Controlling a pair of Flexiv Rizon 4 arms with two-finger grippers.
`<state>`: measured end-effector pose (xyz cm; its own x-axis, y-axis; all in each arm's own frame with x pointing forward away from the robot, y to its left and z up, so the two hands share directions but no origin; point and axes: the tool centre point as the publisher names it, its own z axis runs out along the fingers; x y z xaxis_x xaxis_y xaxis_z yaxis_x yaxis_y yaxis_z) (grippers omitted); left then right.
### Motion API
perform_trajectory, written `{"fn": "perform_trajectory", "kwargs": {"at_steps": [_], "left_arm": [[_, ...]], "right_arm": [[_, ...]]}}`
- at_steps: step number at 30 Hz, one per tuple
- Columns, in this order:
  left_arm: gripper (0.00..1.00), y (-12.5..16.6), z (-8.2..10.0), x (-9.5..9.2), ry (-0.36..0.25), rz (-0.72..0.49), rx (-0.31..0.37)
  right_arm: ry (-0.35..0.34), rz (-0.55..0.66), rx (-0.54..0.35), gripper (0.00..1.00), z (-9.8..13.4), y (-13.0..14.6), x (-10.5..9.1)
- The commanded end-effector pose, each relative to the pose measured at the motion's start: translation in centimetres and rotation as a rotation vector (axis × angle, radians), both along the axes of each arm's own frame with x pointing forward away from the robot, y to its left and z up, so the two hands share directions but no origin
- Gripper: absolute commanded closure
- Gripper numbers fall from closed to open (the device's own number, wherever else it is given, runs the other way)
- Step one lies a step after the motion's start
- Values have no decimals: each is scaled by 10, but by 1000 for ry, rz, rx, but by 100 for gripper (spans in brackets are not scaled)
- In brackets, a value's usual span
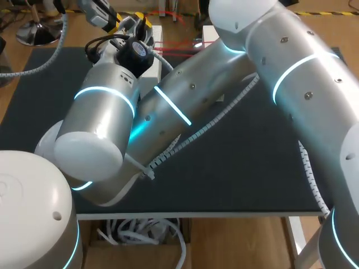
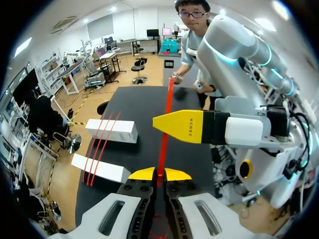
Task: Grab the tape and strap the tape.
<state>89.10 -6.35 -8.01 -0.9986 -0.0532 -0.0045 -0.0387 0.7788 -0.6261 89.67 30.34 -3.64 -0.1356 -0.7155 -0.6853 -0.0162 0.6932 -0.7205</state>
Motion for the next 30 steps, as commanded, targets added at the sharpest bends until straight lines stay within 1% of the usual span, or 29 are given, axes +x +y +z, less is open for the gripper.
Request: {"fn": "perform_trajectory", "kwargs": {"at_steps": [1, 30], "left_arm": [[100, 0, 1, 0, 1, 0, 4], [100, 0, 1, 0, 1, 0, 4]], "right_arm": [[5, -8, -7, 100, -1, 5, 1], [31, -32, -29, 100, -11, 18, 4]]}}
